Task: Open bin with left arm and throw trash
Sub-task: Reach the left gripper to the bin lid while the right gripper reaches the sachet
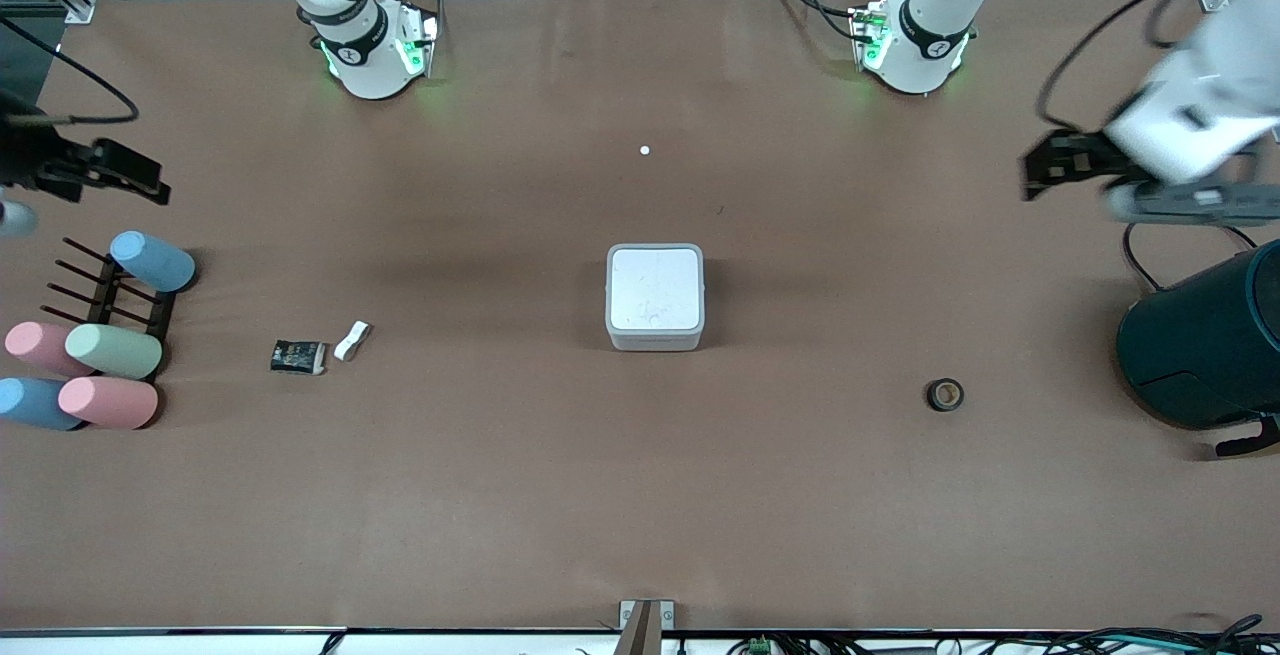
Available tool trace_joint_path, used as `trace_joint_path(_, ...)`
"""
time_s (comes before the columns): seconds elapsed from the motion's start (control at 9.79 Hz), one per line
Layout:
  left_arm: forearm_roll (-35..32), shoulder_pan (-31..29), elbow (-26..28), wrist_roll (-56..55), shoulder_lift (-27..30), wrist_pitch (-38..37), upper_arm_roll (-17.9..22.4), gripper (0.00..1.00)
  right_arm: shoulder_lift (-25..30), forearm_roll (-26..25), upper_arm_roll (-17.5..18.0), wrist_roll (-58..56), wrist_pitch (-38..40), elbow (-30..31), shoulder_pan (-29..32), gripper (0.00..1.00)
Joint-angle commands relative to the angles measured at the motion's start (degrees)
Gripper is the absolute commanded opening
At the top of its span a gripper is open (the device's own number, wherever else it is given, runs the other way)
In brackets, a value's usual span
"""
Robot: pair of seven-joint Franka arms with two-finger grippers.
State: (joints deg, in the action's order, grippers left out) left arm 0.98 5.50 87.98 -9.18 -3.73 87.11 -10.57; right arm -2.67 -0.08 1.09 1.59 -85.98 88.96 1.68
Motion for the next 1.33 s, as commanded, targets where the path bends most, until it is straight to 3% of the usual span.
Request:
trace_joint_path(0.0, 3.1, 3.0, -0.9, -5.5, -8.1, 6.8, -5.2, 0.00, 0.3, -0.2, 0.1, 0.2, -14.5, 12.8, 0.4, 1.00)
trace_joint_path(0.1, 3.0, 7.2, -0.9, -7.8, -13.1, 13.9, -7.3, 0.00, -1.1, -0.6, 0.1, 0.1, -24.3, 19.6, 1.1, 1.00)
trace_joint_path(0.31, 2.5, 14.2, -1.9, -18.2, -22.0, 28.5, -7.4, 0.00, -7.7, -0.6, 0.1, 0.0, -42.3, 26.4, 2.7, 1.00)
trace_joint_path(0.61, 0.8, 18.1, -2.2, -21.1, -29.8, 39.2, -7.2, 0.00, -20.7, -0.7, -0.1, 0.2, -59.0, 26.3, 4.1, 1.00)
trace_joint_path(0.82, -0.2, 18.9, -2.2, -24.9, -33.5, 41.6, -7.3, 0.00, -23.8, -0.6, -0.7, 0.7, -59.7, 26.2, 6.0, 1.00)
trace_joint_path(1.23, -0.7, 20.0, -1.4, -26.9, -36.7, 46.5, -7.0, 0.00, -25.0, -0.4, -0.6, 6.7, -57.6, 26.5, 2.8, 1.00)
